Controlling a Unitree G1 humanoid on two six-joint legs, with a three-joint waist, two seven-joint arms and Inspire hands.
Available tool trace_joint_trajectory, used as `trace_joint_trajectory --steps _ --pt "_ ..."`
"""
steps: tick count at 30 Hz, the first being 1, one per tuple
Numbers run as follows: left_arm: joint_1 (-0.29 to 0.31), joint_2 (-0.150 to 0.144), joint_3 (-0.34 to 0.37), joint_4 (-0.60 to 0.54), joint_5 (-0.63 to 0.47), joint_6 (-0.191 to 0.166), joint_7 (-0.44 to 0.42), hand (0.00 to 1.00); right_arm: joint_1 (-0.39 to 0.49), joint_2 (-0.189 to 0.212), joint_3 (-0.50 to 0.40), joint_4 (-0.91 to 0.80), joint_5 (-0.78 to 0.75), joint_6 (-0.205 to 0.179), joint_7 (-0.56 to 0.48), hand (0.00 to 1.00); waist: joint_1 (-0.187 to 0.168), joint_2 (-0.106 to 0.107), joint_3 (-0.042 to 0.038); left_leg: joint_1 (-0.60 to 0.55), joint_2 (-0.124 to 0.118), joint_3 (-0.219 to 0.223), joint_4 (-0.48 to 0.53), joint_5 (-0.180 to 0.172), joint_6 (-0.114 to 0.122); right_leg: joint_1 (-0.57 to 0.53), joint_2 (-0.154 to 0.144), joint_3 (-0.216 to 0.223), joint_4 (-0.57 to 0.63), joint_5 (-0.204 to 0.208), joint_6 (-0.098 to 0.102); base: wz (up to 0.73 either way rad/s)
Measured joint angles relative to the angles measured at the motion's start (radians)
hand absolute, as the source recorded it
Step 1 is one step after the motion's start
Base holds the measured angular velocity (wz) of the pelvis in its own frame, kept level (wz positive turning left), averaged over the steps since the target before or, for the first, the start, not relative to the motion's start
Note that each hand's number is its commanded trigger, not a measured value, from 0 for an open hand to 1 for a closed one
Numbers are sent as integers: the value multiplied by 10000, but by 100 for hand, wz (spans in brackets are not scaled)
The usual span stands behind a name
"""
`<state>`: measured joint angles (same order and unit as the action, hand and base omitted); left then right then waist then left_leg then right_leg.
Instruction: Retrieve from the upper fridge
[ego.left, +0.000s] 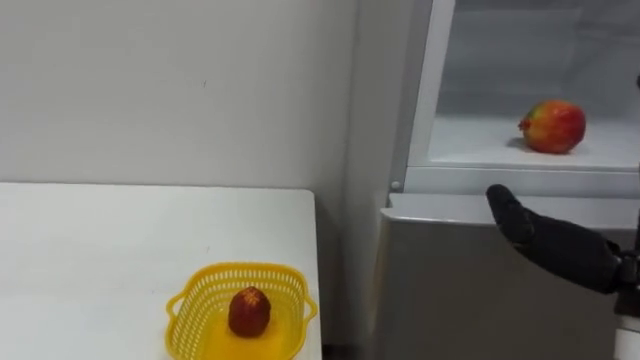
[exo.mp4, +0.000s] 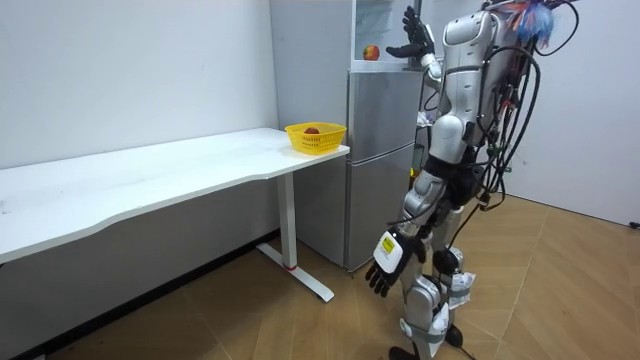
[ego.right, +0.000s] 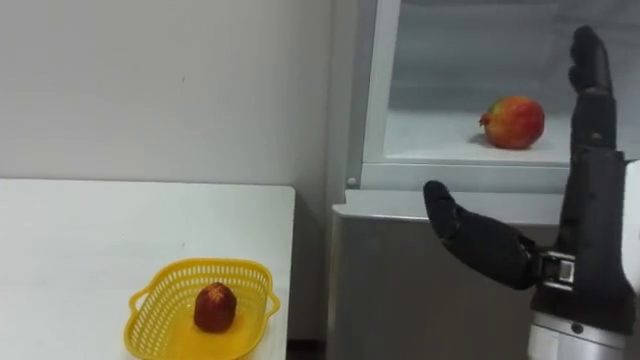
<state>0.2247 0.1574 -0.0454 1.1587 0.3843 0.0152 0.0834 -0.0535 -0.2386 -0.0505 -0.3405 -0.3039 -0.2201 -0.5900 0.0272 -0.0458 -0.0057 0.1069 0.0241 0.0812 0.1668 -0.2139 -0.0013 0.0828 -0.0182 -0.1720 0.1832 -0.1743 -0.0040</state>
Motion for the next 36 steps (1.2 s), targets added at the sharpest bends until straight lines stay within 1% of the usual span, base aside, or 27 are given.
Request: trace_joint_trajectory --steps 1,3,8,11,12,13,14,16,19,21,23,24,25,26,27,28,29,31,34,36 --pt "-3 -3 -14 0 0 3 -1 0 0 -4 -37 0 98 -3 -27 0 -9 -13 8 4 0 0 -2 0 0 4 0 -3 -3 0 0 0" --pt "32 -9 -73 3 5 5 1 0 -26 -5 -221 31 599 -2 -127 0 16 -56 48 29 1 0 -11 0 0 24 2 -3 -9 -1 1 0" --pt "29 -5 -46 -15 15 6 -76 0 -61 -6 -613 264 1794 -15 -143 0 -37 -91 68 15 -10 -91 -1 -1 0 51 -23 -87 -7 -4 6 4" --pt "34 3 67 -50 26 6 -224 0 -237 -80 -1086 980 2207 7 13 0 -93 -128 72 -38 -38 -189 34 0 2 56 -66 -209 9 -24 15 10" --pt "23 1 121 -93 26 15 -304 0 -375 -144 -1273 1266 2429 38 30 0 -167 -172 68 -83 -51 -209 66 2 4 32 -80 -226 11 -29 22 7" --pt "34 0 226 -206 21 16 -356 0 -521 -251 -1385 1524 2769 50 35 0 -193 -183 95 -83 -54 -211 74 2 4 33 -81 -226 3 -31 25 4" --pt "60 1 305 -235 21 16 -376 0 -556 -340 -1431 1627 2989 55 37 0 -195 -197 102 -85 -55 -227 74 2 4 39 -80 -230 0 -31 26 4" --pt "178 22 661 -427 127 75 -503 0 -680 -708 -1616 1975 3536 239 66 0 -140 -246 118 -90 -54 -262 69 2 4 48 -67 -231 -12 -33 27 2" --pt "248 39 832 -715 152 150 -647 0 -1202 -920 -1733 2669 3680 350 97 0 -158 -277 139 -118 -54 -262 63 2 4 10 -69 -237 -19 -33 26 0" --pt "277 123 844 -865 203 229 -770 0 -1693 -1176 -1755 3346 3773 533 128 0 -152 -323 124 -209 -56 -302 67 3 3 -4 -61 -278 -109 -28 26 6" --pt "287 130 864 -976 229 294 -808 0 -2139 -1272 -1759 3845 3781 674 147 0 -131 -350 112 -261 -54 -314 98 3 3 -17 -53 -281 -137 -21 25 2" --pt "282 131 959 -1011 234 315 -913 0 -2432 -1310 -1760 4281 3822 715 157 0 -97 -389 85 -274 -55 -316 132 3 3 -16 -55 -283 -136 -21 25 0" --pt "289 138 1039 -1088 232 352 -965 0 -2679 -1350 -1760 4557 3891 860 211 0 -57 -432 51 -278 -54 -316 149 3 3 -24 -58 -290 -136 -21 24 0" --pt "294 140 1047 -1140 231 380 -965 0 -2799 -1392 -1757 4668 3989 916 275 0 -29 -440 45 -280 -54 -323 155 3 3 -24 -61 -308 -136 -21 24 4" --pt "281 140 1048 -1207 214 442 -964 0 -3024 -1588 -1742 4931 4239 975 433 0 15 -453 43 -290 -57 -355 162 3 3 -32 -69 -351 -133 -21 25 9" --pt "285 143 1048 -1211 214 456 -958 0 -3240 -1762 -1731 5132 4520 1125 566 0 28 -461 40 -290 -59 -393 163 3 3 -27 -81 -428 -113 -21 25 13" --pt "293 147 1049 -1213 216 466 -954 0 -3336 -1851 -1731 5239 4646 1170 653 0 31 -464 38 -291 -61 -423 163 3 3 -12 -88 -500 -113 -21 25 16" --pt "389 174 1049 -1286 214 503 -948 0 -3627 -2203 -1673 5363 5166 1382 904 0 51 -481 36 -290 -62 -524 162 3 3 23 -91 -611 -119 -21 25 14" --pt "523 208 1047 -1462 210 524 -943 0 -3864 -2443 -1671 5506 5407 1475 1099 0 54 -534 49 -280 -55 -594 167 4 1 77 -101 -817 -125 -21 25 8" --pt "548 214 1044 -1490 209 527 -944 0 -4014 -2460 -1670 5731 5408 1533 1132 0 52 -582 51 -285 -55 -606 190 4 0 100 -106 -863 -125 -21 25 4"
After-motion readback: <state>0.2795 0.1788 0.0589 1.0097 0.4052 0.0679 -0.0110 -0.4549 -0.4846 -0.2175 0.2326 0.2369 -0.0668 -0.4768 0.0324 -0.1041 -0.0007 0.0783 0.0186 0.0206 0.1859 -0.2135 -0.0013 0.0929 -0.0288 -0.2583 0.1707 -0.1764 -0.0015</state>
